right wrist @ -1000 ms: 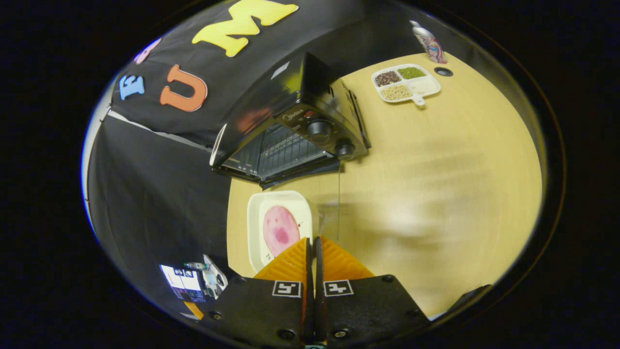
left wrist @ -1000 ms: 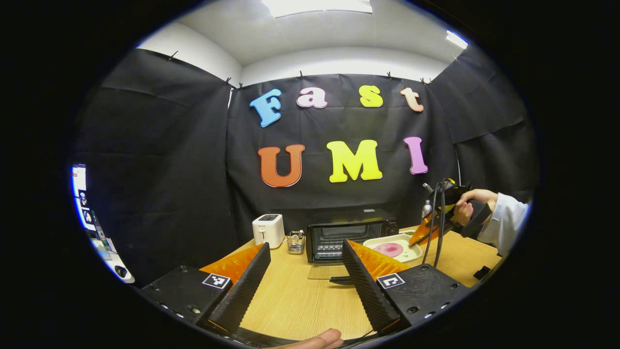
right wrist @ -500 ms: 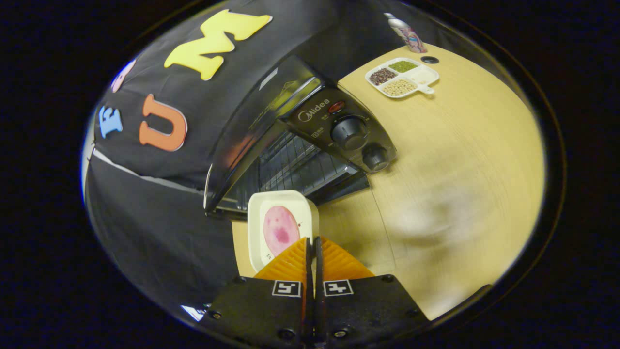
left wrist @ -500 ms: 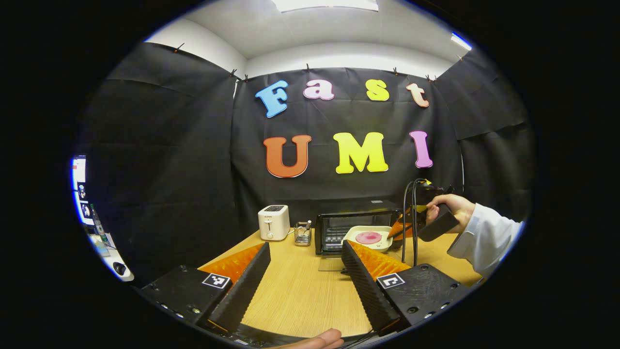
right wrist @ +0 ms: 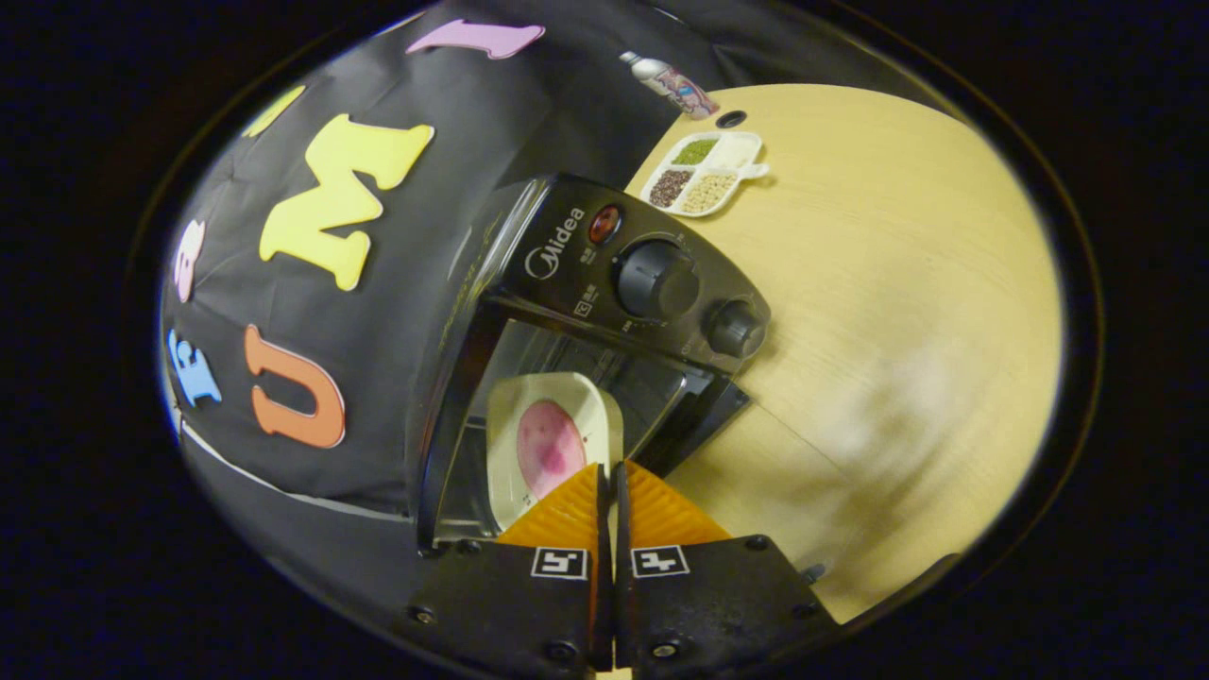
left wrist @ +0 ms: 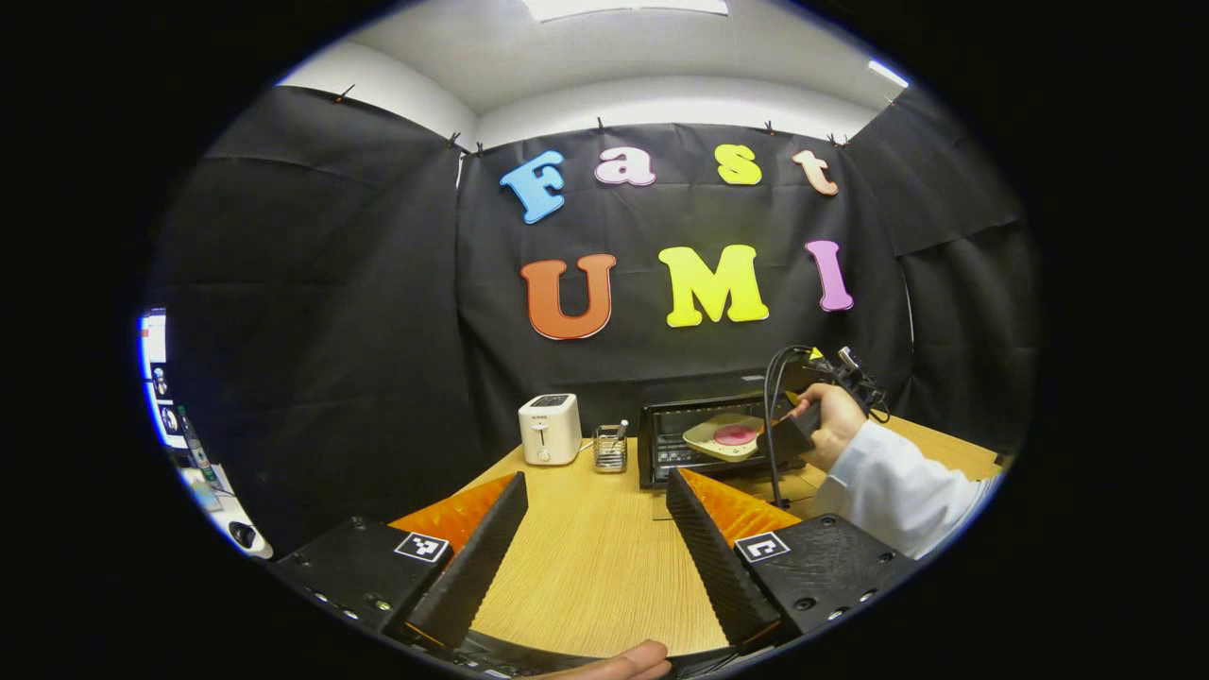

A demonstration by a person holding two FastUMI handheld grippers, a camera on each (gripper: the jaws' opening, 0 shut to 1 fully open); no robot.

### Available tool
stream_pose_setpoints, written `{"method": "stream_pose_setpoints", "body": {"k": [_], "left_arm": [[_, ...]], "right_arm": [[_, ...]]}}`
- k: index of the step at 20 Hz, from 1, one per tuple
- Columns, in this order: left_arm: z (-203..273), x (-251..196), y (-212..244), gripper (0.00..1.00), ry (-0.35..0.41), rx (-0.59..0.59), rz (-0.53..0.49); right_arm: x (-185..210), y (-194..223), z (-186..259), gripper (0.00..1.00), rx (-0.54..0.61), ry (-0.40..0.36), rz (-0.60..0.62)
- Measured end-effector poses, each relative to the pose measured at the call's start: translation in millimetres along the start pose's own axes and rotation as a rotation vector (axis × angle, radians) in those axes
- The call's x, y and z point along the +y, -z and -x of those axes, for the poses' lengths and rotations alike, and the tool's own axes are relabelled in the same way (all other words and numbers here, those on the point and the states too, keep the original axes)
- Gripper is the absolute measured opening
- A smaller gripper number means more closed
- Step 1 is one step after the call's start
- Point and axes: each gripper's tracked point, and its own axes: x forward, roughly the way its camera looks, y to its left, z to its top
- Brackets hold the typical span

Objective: Open the electric oven with the left hand, put the food in, and close the electric oven.

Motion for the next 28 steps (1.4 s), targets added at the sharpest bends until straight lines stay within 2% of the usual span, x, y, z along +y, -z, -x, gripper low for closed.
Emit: {"method": "stream_pose_setpoints", "body": {"k": [2, 3, 7, 8, 11, 13, 16, 17, 18, 23, 24, 25, 28], "left_arm": [[-2.5, 4.0, 1.3, 0.94, 0.003, 0.009, 0.004], [-1.1, 7.8, 0.5, 0.94, -0.002, 0.005, 0.004], [-7.8, 7.3, 2.8, 0.94, 0.022, -0.01, 0.05], [-11.8, 5.9, 4.6, 0.94, 0.032, -0.005, 0.065], [-18.2, 8.3, 8.6, 0.94, 0.022, 0.01, 0.066], [-17.3, 7.0, 4.7, 0.95, 0.017, -0.007, 0.055], [-16.9, -0.1, 6.6, 0.94, 0.036, -0.003, 0.059], [-16.1, 0.0, 6.9, 0.94, 0.038, -0.001, 0.058], [-15.4, 0.6, 4.9, 0.94, 0.036, -0.002, 0.057], [-8.1, -0.6, -5.5, 0.94, 0.037, -0.017, 0.082], [-7.4, -2.6, -7.2, 0.94, 0.041, -0.017, 0.084], [-4.9, -3.5, -8.6, 0.94, 0.042, -0.016, 0.081], [-2.1, -8.7, -9.8, 0.94, 0.05, -0.008, 0.064]], "right_arm": [[6.8, -1.0, -13.2, 0.01, -0.02, -0.012, -0.036], [9.6, -2.3, -18.7, 0.04, -0.026, -0.021, -0.06], [6.7, -3.8, -41.4, 0.04, -0.055, 0.001, -0.09], [9.3, -3.2, -46.8, 0.01, -0.059, -0.009, -0.092], [19.3, -0.7, -54.7, 0.02, -0.076, -0.047, -0.09], [23.6, -0.5, -56.0, 0.06, -0.088, -0.07, -0.1], [23.5, -5.9, -56.4, 0.06, -0.118, -0.092, -0.111], [22.3, -8.1, -55.8, 0.14, -0.128, -0.097, -0.105], [21.1, -9.4, -54.7, 0.05, -0.137, -0.101, -0.089], [19.1, -10.1, -36.2, 0.21, -0.152, -0.124, -0.012], [17.7, -10.4, -29.9, 0.31, -0.157, -0.129, -0.001], [14.4, -9.5, -22.7, 0.27, -0.157, -0.121, 0.022], [5.2, -14.2, 2.6, 0.31, -0.206, -0.108, 0.14]]}}
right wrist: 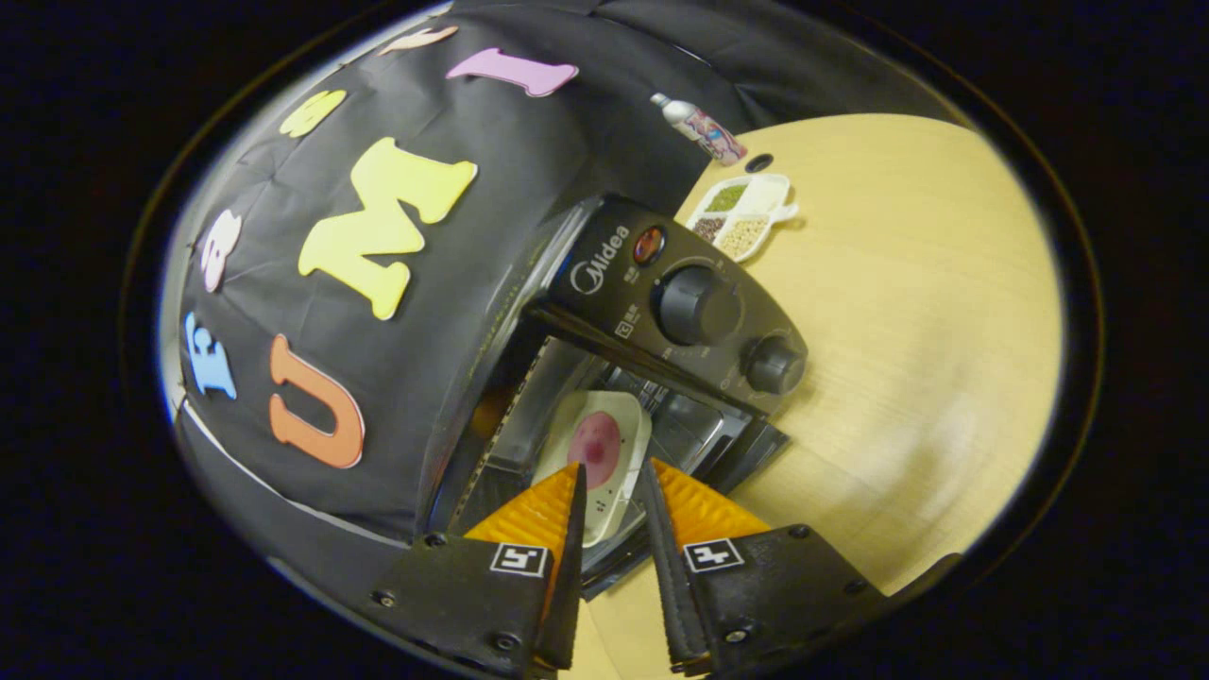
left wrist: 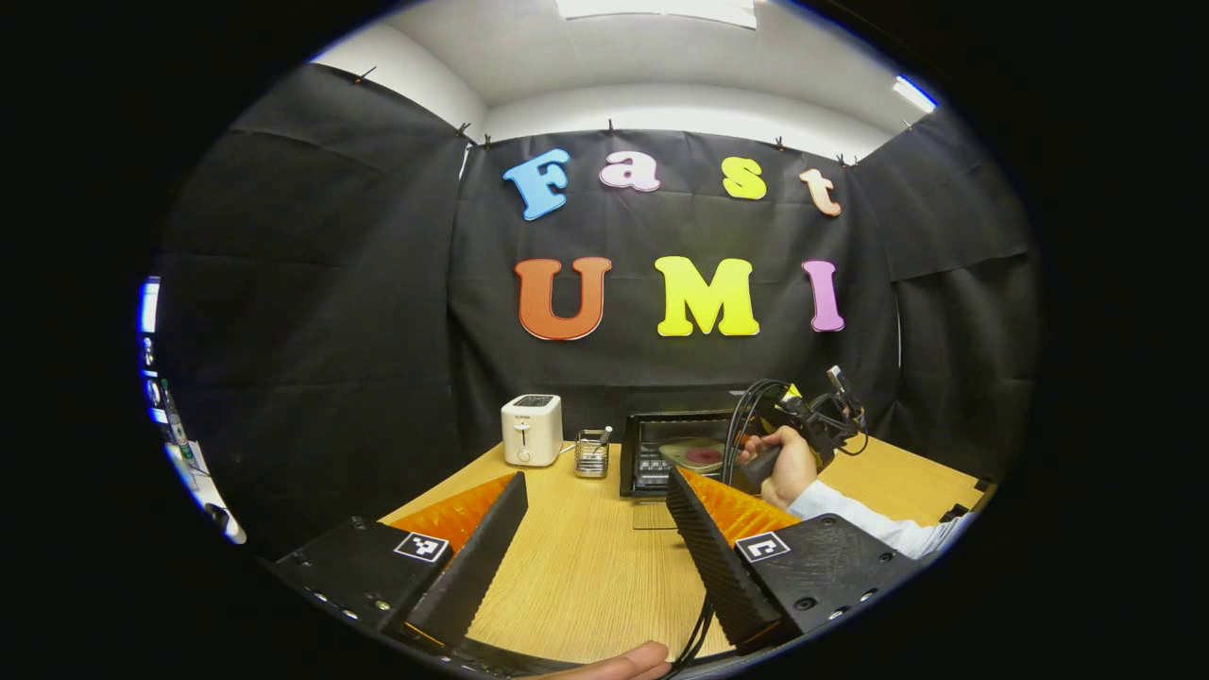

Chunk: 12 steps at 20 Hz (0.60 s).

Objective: Open the electric oven with the left hand, put the food in, and close the electric oven.

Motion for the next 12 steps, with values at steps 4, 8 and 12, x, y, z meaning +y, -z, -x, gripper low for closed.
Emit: {"method": "stream_pose_setpoints", "body": {"k": [4, 8, 12], "left_arm": [[-0.7, -3.7, 4.2, 0.94, 0.006, 0.031, -0.004], [-4.5, -13.0, 10.2, 0.94, 0.015, 0.055, 0.003], [-13.4, -27.9, 24.2, 0.94, 0.034, 0.1, -0.007]], "right_arm": [[-7.4, -20.0, 34.2, 0.44, -0.082, 0.013, 0.193], [-7.1, -52.5, 78.5, 0.58, -0.198, -0.001, 0.374], [9.6, -87.8, 120.9, 0.82, -0.285, -0.083, 0.541]]}}
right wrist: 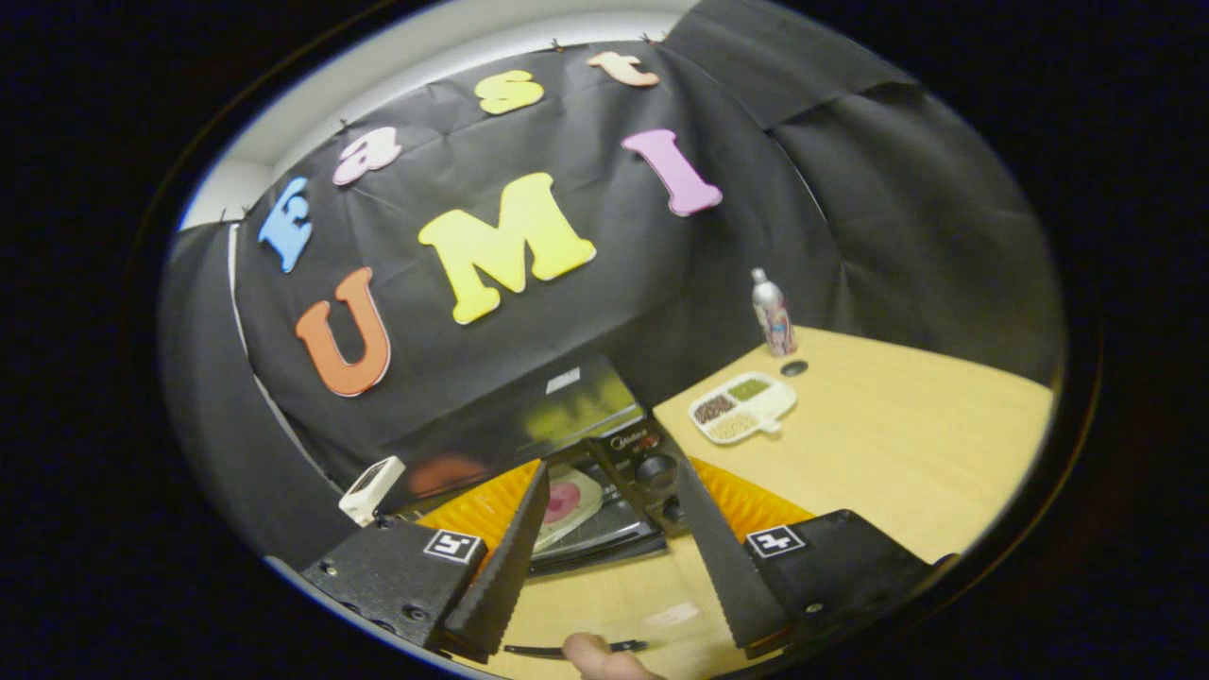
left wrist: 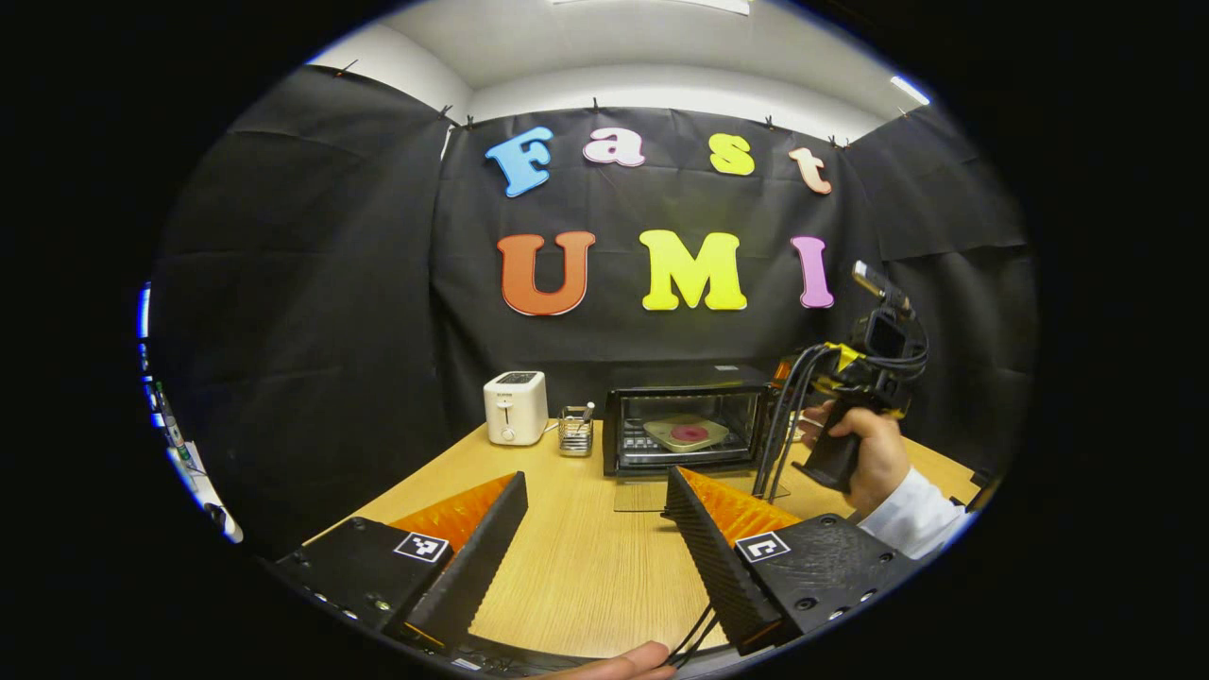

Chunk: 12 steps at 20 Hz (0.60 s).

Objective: Open the electric oven with the left hand, put the food in, and close the electric oven.

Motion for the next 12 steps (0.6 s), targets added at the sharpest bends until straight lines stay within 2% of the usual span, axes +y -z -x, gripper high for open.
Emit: {"method": "stream_pose_setpoints", "body": {"k": [5, 6, 9, 10, 11, 12], "left_arm": [[-20.1, -23.1, 15.2, 0.94, 0.031, 0.057, 0.012], [-25.3, -28.8, 19.6, 0.94, 0.04, 0.072, 0.011], [-41.6, -46.3, 31.9, 0.95, 0.061, 0.114, 0.013], [-47.6, -52.7, 35.6, 0.95, 0.068, 0.127, 0.027], [-54.3, -61.8, 40.3, 0.94, 0.084, 0.142, 0.042], [-60.8, -70.0, 46.7, 0.94, 0.098, 0.164, 0.053]], "right_arm": [[0.1, -70.2, 43.2, 1.0, -0.132, -0.064, 0.187], [-1.6, -81.5, 53.4, 0.96, -0.157, -0.064, 0.23], [-5.6, -116.1, 83.0, 0.96, -0.222, -0.066, 0.332], [-9.5, -127.6, 94.0, 1.0, -0.25, -0.059, 0.355], [-16.6, -137.5, 106.0, 0.96, -0.265, -0.032, 0.369], [-23.2, -147.5, 117.1, 0.96, -0.28, -0.02, 0.374]]}}
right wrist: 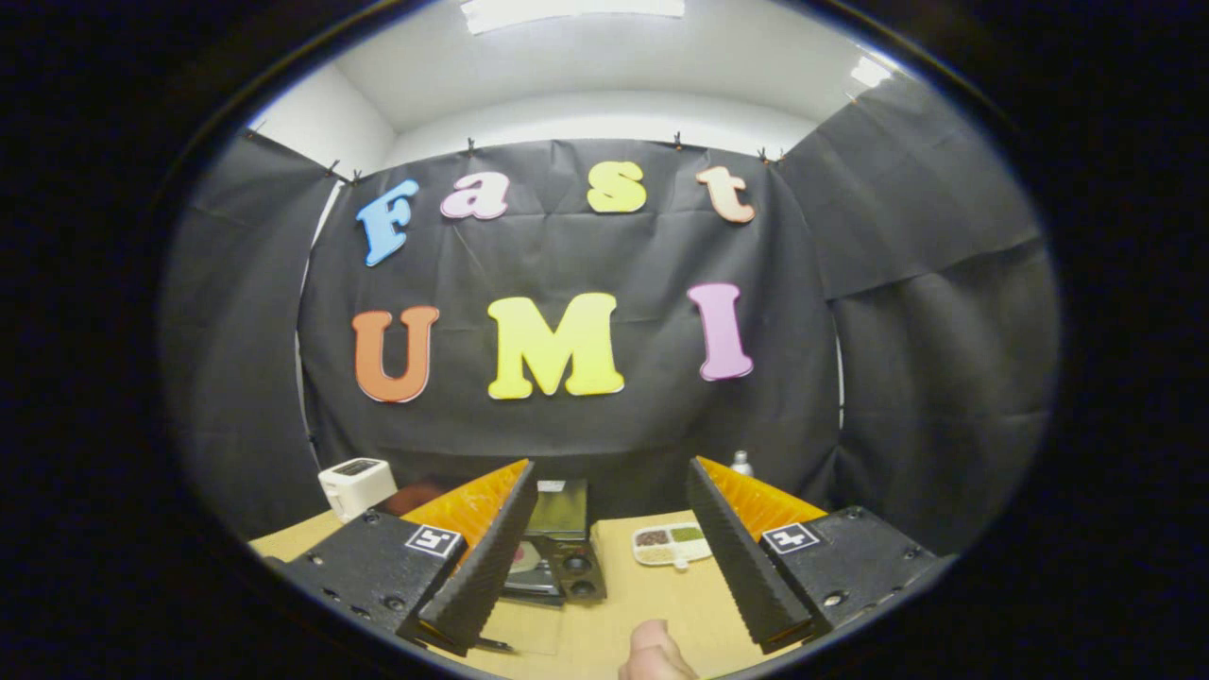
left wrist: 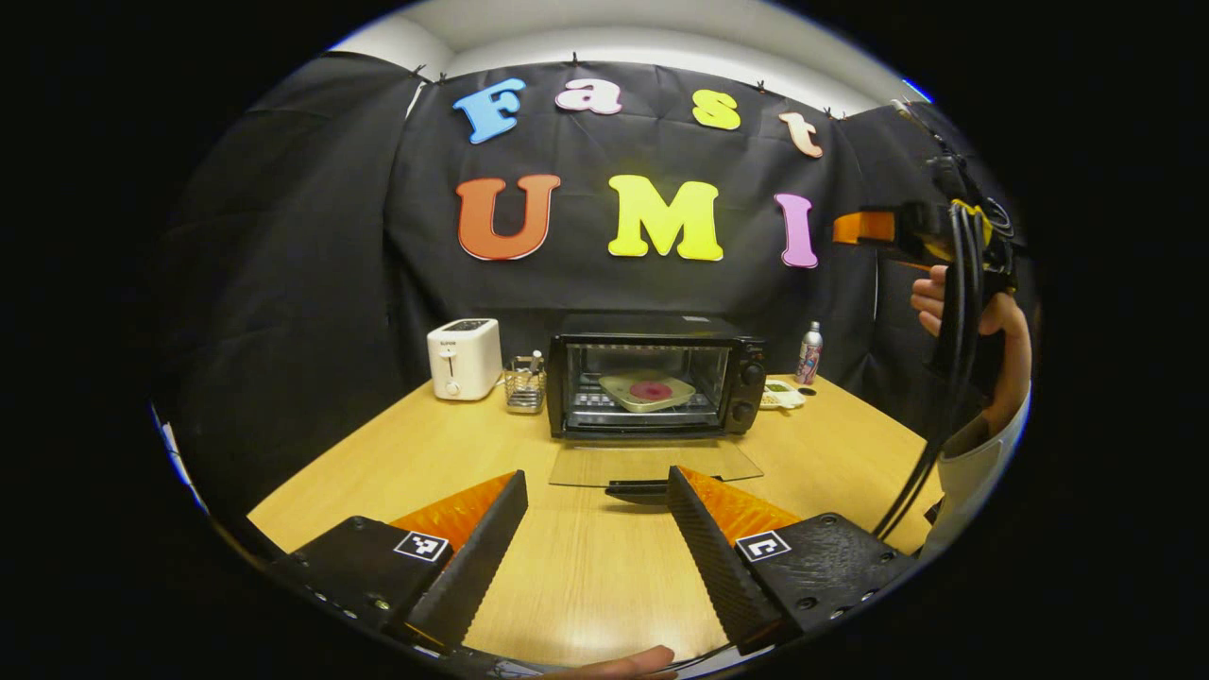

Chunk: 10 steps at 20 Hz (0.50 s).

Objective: Open the electric oven with the left hand, put the food in, and close the electric oven.

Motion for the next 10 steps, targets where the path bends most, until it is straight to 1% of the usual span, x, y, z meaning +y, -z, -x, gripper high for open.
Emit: {"method": "stream_pose_setpoints", "body": {"k": [3, 5, 7, 10], "left_arm": [[-22.8, -17.8, 19.3, 0.95, 0.034, 0.068, 0.011], [-38.3, -28.4, 31.9, 0.95, 0.056, 0.108, 0.016], [-52.9, -40.1, 45.6, 0.95, 0.082, 0.14, 0.006], [-76.1, -52.7, 68.4, 0.95, 0.093, 0.203, -0.009]], "right_arm": [[-17.6, -25.5, 24.8, 0.96, -0.05, 0.006, 0.004], [-38.1, -40.5, 38.6, 0.96, -0.087, 0.038, 0.036], [-56.2, -45.2, 52.6, 0.96, -0.1, 0.07, 0.055], [-66.2, -42.8, 64.3, 0.96, -0.085, 0.054, 0.052]]}}
